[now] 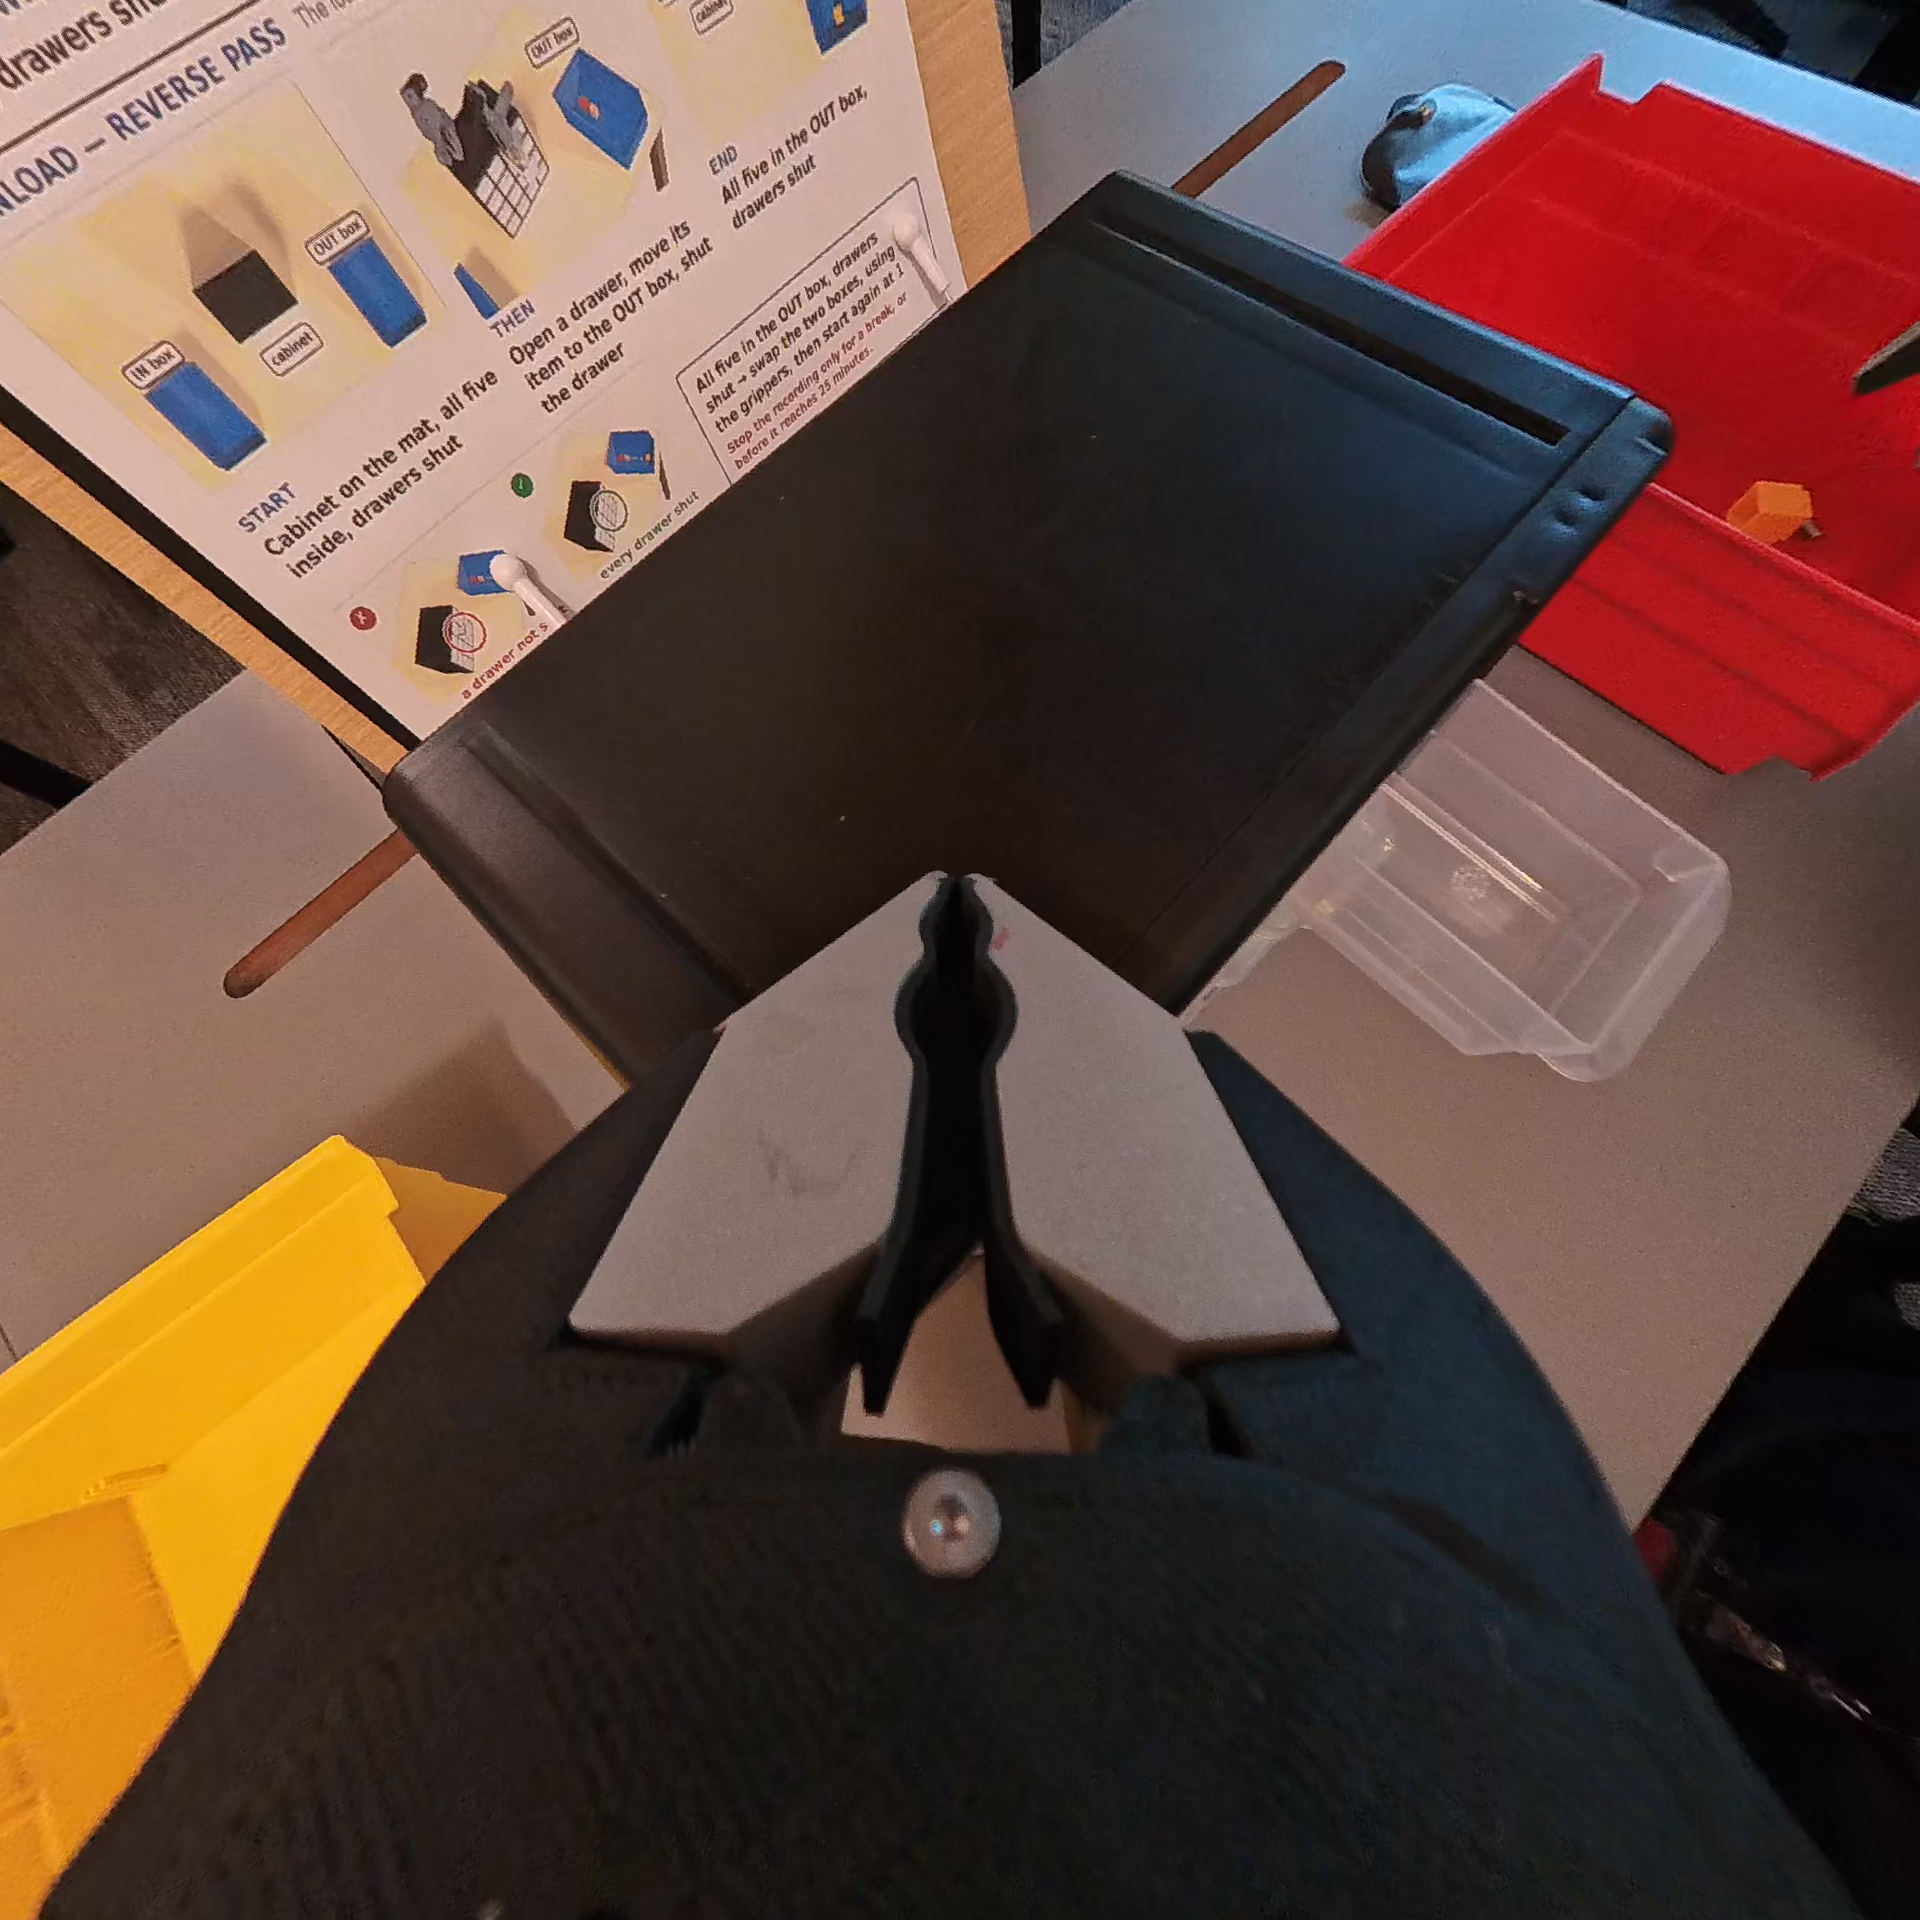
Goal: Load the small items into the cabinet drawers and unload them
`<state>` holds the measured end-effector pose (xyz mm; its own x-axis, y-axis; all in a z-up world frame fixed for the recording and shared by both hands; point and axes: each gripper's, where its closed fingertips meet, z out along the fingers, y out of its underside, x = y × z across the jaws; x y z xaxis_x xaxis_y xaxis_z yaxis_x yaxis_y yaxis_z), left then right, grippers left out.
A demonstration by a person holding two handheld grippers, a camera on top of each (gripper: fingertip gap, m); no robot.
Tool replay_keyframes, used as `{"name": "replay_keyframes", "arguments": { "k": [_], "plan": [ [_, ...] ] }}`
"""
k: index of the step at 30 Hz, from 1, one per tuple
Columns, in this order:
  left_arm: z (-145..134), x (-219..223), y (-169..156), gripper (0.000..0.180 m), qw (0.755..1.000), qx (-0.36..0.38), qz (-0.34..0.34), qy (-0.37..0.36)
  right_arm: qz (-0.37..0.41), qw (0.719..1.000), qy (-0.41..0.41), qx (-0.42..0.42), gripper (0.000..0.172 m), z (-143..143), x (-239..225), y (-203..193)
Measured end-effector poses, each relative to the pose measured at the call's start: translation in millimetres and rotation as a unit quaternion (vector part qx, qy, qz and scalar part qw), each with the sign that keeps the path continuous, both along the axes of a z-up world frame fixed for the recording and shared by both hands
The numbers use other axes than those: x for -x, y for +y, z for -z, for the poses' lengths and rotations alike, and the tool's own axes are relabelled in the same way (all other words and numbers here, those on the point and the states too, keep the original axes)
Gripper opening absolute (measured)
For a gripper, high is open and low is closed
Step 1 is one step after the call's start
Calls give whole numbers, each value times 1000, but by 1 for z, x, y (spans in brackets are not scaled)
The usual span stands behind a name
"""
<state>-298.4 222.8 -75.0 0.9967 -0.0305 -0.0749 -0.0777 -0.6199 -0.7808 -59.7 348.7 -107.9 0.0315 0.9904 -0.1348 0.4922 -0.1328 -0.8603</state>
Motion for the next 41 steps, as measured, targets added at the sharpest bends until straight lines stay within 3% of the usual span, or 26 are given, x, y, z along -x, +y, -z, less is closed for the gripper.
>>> {"name": "replay_keyframes", "arguments": {
  "k": [4, 7, 8, 12, 14, 18, 20, 28, 32, 34, 37, 41],
  "plan": [
    [-1, -4, -5, 0, 1000, -1, 14, -5, -52, 997, 59, -3, 29, -18, 16, -38],
    [-2, -21, -15, 32, 998, 3, 54, -27, -86, 993, 79, -18, 27, -24, 25, -70],
    [-1, -24, -19, 31, 998, 6, 59, -23, -106, 991, 80, -19, 24, -24, 27, -84],
    [1, -24, -28, 30, 998, 14, 58, 19, -229, 972, 46, -18, 17, -6, 36, -162],
    [1, -22, -29, 30, 998, 17, 57, 27, -253, 966, 16, -41, 18, 11, 48, -184],
    [1, -26, -30, 40, 996, 18, 82, -2, -206, 973, 15, -101, 17, 22, 88, -177],
    [1, -28, -32, 42, 995, 23, 93, -5, -187, 977, 36, -96, 0, 14, 106, -167],
    [4, -31, -37, 50, 987, 49, 149, 38, -89, 990, 58, -91, 0, 6, 158, -111],
    [10, -35, -42, 58, 973, 56, 200, 98, -126, 985, 105, -62, 23, 3, 158, -145],
    [16, -40, -49, 66, 958, 62, 241, 141, -111, 981, 138, -74, 38, 4, 161, -158],
    [19, -33, -46, 72, 941, 67, 251, 218, -85, 980, 163, -72, 62, 14, 172, -173],
    [21, -31, -46, 73, 930, 89, 264, 240, -45, 979, 198, -20, 68, 17, 187, -176]
  ]
}}
